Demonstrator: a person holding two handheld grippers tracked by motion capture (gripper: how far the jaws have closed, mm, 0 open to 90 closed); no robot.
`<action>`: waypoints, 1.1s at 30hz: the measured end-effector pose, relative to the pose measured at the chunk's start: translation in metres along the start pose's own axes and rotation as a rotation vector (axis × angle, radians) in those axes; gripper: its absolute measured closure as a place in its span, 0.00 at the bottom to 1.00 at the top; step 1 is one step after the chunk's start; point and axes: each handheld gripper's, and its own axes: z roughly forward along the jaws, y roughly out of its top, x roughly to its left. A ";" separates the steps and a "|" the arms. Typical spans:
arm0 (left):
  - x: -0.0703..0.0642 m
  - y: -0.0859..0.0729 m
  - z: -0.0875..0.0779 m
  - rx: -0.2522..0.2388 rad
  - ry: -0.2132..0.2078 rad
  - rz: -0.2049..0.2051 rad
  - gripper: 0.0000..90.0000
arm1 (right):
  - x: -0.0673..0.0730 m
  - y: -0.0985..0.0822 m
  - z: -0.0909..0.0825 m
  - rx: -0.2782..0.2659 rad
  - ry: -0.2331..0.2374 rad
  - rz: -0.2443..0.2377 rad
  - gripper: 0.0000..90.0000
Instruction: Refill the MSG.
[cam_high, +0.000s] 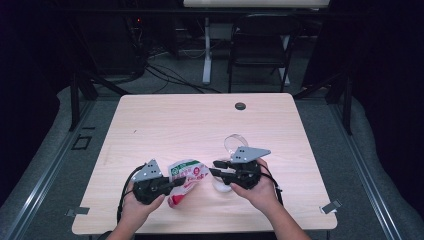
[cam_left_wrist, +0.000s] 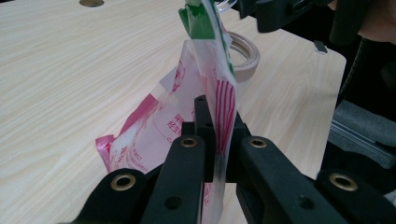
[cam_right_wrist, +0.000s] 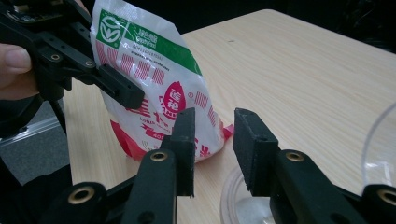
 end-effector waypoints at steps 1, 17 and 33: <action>0.000 -0.001 0.000 -0.008 0.004 -0.004 1.00 | -0.001 0.001 0.003 0.007 0.007 0.000 0.77; 0.000 -0.003 -0.003 -0.008 0.015 0.003 0.99 | 0.004 0.003 0.036 0.056 0.066 -0.035 0.73; -0.001 -0.008 -0.004 -0.016 0.034 -0.016 0.97 | 0.009 0.006 0.050 0.099 0.093 -0.106 0.65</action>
